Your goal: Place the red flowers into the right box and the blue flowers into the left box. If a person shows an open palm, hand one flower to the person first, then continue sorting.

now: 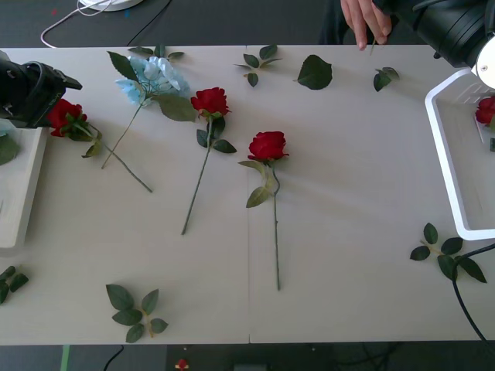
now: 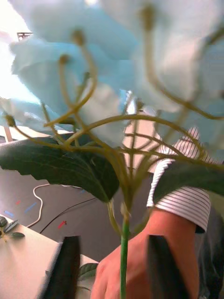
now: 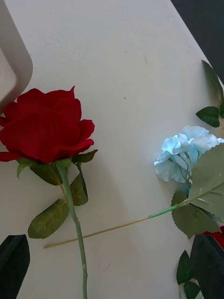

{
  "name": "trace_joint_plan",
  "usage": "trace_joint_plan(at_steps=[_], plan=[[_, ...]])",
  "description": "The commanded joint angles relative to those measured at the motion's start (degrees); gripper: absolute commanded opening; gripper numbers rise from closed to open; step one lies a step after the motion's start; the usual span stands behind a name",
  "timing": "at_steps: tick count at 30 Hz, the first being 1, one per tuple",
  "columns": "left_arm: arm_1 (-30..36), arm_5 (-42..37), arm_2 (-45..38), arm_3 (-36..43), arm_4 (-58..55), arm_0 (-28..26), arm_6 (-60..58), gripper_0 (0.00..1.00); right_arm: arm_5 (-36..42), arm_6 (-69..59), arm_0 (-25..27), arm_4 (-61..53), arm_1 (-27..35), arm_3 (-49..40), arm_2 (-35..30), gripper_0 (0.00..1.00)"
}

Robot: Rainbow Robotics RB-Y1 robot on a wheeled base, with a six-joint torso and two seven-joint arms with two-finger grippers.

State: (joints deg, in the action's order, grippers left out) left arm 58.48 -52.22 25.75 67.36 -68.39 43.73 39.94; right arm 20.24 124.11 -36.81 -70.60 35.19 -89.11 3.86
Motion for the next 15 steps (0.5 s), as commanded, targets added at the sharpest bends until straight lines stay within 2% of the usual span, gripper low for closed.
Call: trace_joint_plan(at_steps=[1,8,15], plan=[[3.14,-0.42,-0.78,1.19,-0.43,1.89,-2.24,1.00,0.24,1.31,-2.66,-0.24,0.67,-0.63,-0.96,1.00],[2.61,-0.42,-0.26,0.93,-0.60,0.75,-2.24,1.00,4.29,1.40,-1.25,-3.94,1.02,-1.95,-1.66,1.00],[3.58,0.28,-0.43,0.93,-5.35,0.57,-2.85,1.00,20.99,-6.16,2.35,-4.99,1.99,-6.69,-5.80,1.00]])
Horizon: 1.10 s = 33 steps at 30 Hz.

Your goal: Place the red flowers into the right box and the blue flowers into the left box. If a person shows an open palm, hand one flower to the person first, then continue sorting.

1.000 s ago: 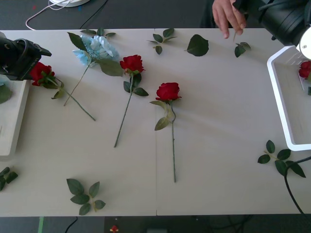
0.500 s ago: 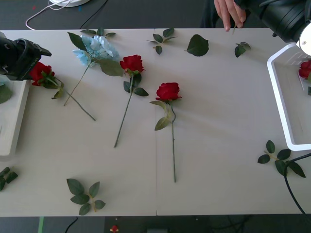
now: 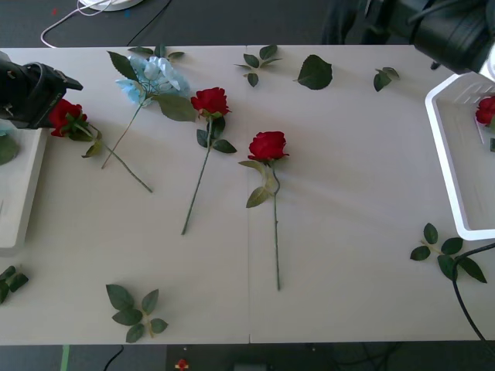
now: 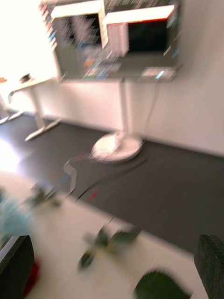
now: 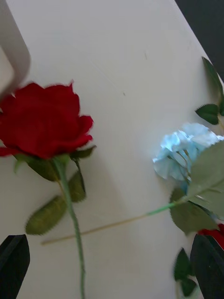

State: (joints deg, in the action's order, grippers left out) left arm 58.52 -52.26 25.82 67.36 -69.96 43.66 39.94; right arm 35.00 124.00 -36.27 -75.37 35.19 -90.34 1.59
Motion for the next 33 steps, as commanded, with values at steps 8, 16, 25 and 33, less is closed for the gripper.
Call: trace_joint_plan(at_steps=[8,16,25,33], plan=[[3.71,0.50,1.43,0.85,-4.39,0.64,-2.50,1.00,23.18,-25.74,5.42,6.46,3.04,-13.55,-2.38,1.00],[3.89,8.76,9.60,-2.67,-1.75,0.64,-2.59,1.00,28.98,-48.59,6.30,21.32,1.90,-20.49,8.17,1.00],[2.30,16.84,16.37,-5.31,-1.67,0.64,-2.50,1.00,32.23,-64.24,5.16,36.35,-3.20,-20.14,19.51,1.00],[-1.74,22.03,21.12,-7.50,-1.31,3.01,-2.41,1.00,39.00,-75.75,1.82,50.59,-8.91,-17.86,29.09,1.00]])
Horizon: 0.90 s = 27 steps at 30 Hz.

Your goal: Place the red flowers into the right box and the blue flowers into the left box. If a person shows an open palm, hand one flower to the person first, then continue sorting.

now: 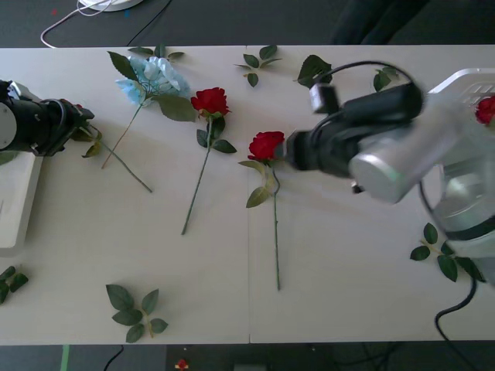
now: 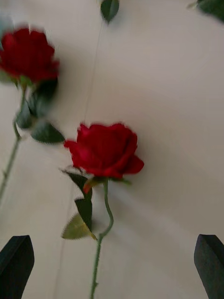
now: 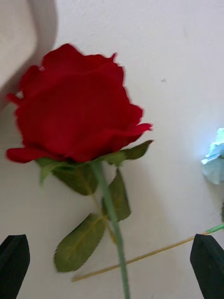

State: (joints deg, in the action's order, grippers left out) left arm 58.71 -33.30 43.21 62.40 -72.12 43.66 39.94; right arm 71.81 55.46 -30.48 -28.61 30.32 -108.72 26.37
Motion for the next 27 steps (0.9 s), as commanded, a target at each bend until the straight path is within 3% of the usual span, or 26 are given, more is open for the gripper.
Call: trace_joint_plan(at_steps=[1,7,14,15,16,17,27], plan=[[-2.90,3.86,4.87,-3.95,0.85,3.88,-2.41,1.00,2.37,-8.44,-4.42,4.70,-4.92,1.67,5.10,1.00],[-9.85,9.13,12.60,-13.71,1.37,9.16,-2.24,1.00,1.75,-10.11,-5.91,8.83,-9.93,9.67,7.12,1.00],[-14.68,9.74,13.40,-17.93,1.81,11.53,-1.97,1.00,-2.99,-9.49,-7.58,12.61,-13.53,18.64,8.17,1.00],[-15.21,9.74,13.40,-18.11,2.08,11.79,-1.71,0.95,-4.14,-9.32,-7.67,13.23,-13.80,20.13,8.44,1.00],[-15.38,9.74,13.40,-18.11,2.25,11.97,-1.53,0.57,-4.84,-9.14,-7.76,13.66,-13.97,20.83,8.61,1.00],[-15.65,9.83,13.40,-18.11,2.43,12.06,-1.36,0.00,-5.72,-8.96,-7.76,14.28,-14.06,21.98,8.96,1.00],[-15.91,9.66,13.40,-17.93,3.83,12.15,4.71,0.00,-11.78,-8.44,-8.02,16.56,-14.15,28.22,12.22,1.00]])
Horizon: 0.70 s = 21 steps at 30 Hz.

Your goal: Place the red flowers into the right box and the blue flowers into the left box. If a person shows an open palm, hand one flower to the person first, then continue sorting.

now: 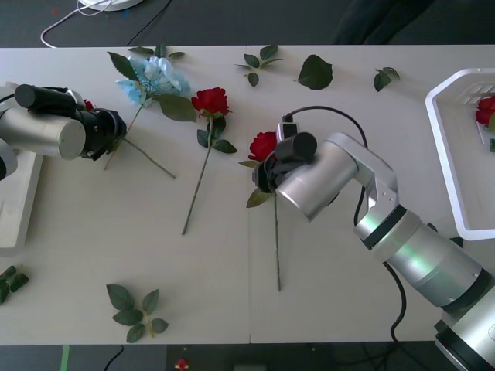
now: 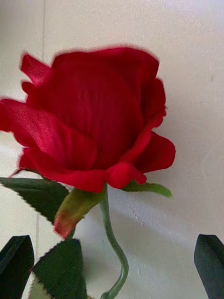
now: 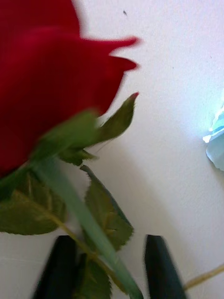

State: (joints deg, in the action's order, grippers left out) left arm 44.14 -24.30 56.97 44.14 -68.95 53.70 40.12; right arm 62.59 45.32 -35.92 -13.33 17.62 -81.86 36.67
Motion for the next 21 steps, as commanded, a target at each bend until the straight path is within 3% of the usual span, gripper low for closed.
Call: trace_joint_plan(at_steps=[1,11,12,14,15,21], plan=[[-1.34,0.66,-0.36,0.34,0.66,2.11,4.61,0.00,-3.09,1.70,-2.66,1.29,-1.62,1.88,2.09,1.00],[-0.64,0.66,-0.45,0.25,1.63,2.90,5.67,0.00,-8.80,1.79,-2.93,3.22,-2.42,6.18,4.73,1.00],[-0.37,0.66,-0.54,0.25,1.63,3.08,5.76,0.00,-8.89,1.70,-2.93,3.57,-2.42,6.18,4.90,0.87],[0.68,0.66,-1.42,0.34,2.07,3.87,6.99,0.00,-8.89,1.61,-2.93,3.66,-2.42,6.18,5.08,0.07],[1.21,0.66,-1.86,0.34,2.16,4.22,8.30,0.00,-8.89,1.52,-2.93,3.66,-2.42,6.18,5.08,0.00],[5.16,-5.14,-8.27,2.18,1.72,6.68,15.34,0.00,-8.89,1.61,-2.93,3.75,-2.42,6.18,5.08,0.00]])
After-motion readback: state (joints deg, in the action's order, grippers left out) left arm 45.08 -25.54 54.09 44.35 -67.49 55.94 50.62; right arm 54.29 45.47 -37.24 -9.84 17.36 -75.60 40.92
